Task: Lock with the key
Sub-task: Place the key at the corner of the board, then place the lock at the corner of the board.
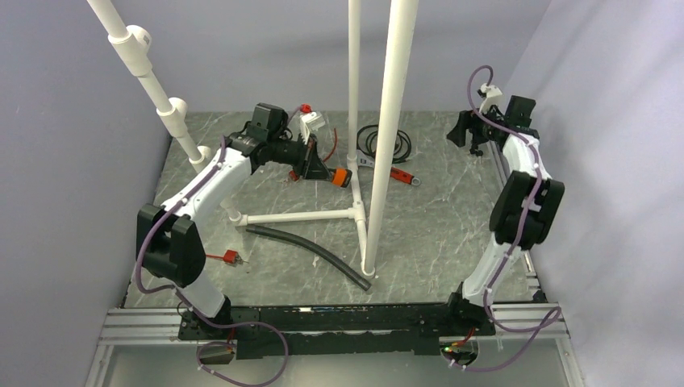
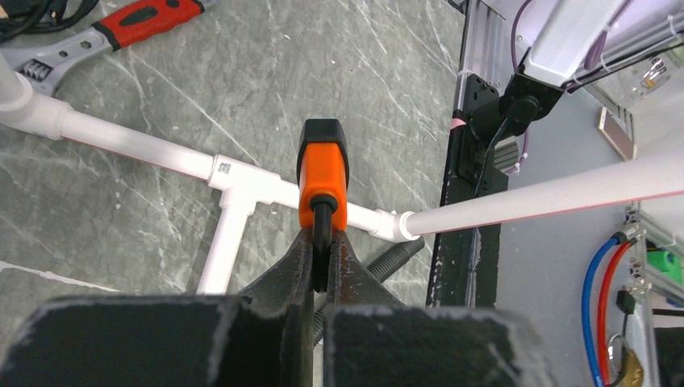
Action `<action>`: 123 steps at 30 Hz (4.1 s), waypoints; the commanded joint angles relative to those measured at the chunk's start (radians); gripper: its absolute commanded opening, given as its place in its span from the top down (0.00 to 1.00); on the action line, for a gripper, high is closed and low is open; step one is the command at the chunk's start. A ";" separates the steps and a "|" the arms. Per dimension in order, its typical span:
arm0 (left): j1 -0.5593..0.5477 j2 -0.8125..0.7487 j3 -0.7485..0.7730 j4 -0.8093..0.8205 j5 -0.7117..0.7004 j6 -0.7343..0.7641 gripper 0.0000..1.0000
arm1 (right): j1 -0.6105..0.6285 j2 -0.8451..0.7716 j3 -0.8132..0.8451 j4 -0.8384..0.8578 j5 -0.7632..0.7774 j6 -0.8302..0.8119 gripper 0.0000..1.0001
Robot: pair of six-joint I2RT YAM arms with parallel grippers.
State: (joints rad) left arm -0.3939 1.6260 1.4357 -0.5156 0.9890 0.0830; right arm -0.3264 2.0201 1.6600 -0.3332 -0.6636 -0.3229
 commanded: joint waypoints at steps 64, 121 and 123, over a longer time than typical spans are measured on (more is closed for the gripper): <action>-0.117 0.167 0.091 0.105 0.002 -0.561 1.00 | 0.773 -0.579 -0.588 0.050 -0.099 -0.468 0.42; 0.049 0.208 0.311 -0.254 -0.478 0.019 0.00 | 0.110 0.074 -0.146 0.168 0.278 0.015 0.36; 0.049 0.222 0.304 -0.252 -0.498 0.025 0.01 | 0.109 0.084 -0.132 0.169 0.279 0.018 0.27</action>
State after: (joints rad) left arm -0.3473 1.8137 1.7382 -0.7761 0.5735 0.0360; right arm -0.2092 2.0972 1.4612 -0.2096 -0.4004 -0.3191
